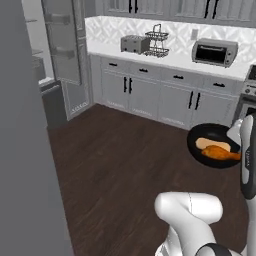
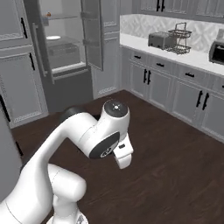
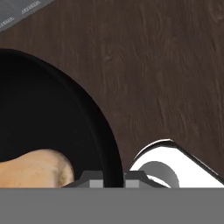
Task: Pick the chicken drumstick and squash from their plates and place them in the bowl. Then put the bowl in the fridge.
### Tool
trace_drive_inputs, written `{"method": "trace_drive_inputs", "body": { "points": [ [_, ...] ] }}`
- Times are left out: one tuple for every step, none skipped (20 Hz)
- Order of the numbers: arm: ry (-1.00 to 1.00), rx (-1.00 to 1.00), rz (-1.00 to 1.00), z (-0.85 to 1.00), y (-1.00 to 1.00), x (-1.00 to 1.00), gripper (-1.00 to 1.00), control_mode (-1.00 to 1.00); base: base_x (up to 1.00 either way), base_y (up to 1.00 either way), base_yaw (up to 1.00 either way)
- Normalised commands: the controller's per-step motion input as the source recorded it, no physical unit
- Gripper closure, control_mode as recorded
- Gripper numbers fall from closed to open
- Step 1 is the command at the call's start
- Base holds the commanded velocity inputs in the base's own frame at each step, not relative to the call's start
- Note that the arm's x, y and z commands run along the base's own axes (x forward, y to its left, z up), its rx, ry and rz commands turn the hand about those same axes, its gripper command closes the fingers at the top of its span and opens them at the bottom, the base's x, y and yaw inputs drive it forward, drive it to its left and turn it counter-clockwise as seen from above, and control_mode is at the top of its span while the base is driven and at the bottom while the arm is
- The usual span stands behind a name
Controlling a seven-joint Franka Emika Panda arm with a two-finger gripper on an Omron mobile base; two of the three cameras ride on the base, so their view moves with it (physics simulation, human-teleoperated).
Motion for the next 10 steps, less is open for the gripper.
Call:
{"method": "trace_drive_inputs", "body": {
  "points": [
    [0.00,0.00,0.00,0.00,0.00,0.00,1.00,1.00,1.00,-0.49,0.50],
    [0.00,0.00,0.00,0.00,0.00,0.00,1.00,1.00,1.00,-0.49,0.49],
    [0.00,0.00,0.00,0.00,0.00,0.00,1.00,1.00,1.00,-0.49,0.49],
    [0.00,0.00,0.00,0.00,0.00,0.00,1.00,1.00,1.00,-0.49,0.49],
    [0.00,0.00,0.00,0.00,0.00,0.00,1.00,1.00,1.00,-0.46,0.50],
    [0.00,0.00,0.00,0.00,0.00,0.00,1.00,1.00,1.00,-0.43,0.51],
    [0.00,0.00,0.00,0.00,0.00,0.00,1.00,1.00,1.00,-0.41,0.52],
    [0.00,0.00,0.00,0.00,0.00,0.00,1.00,1.00,1.00,-0.40,0.54],
    [0.00,0.00,0.00,0.00,0.00,0.00,1.00,1.00,1.00,-0.40,0.55],
    [0.00,0.00,0.00,0.00,0.00,0.00,1.00,1.00,1.00,-0.41,0.56]
  ]
}}
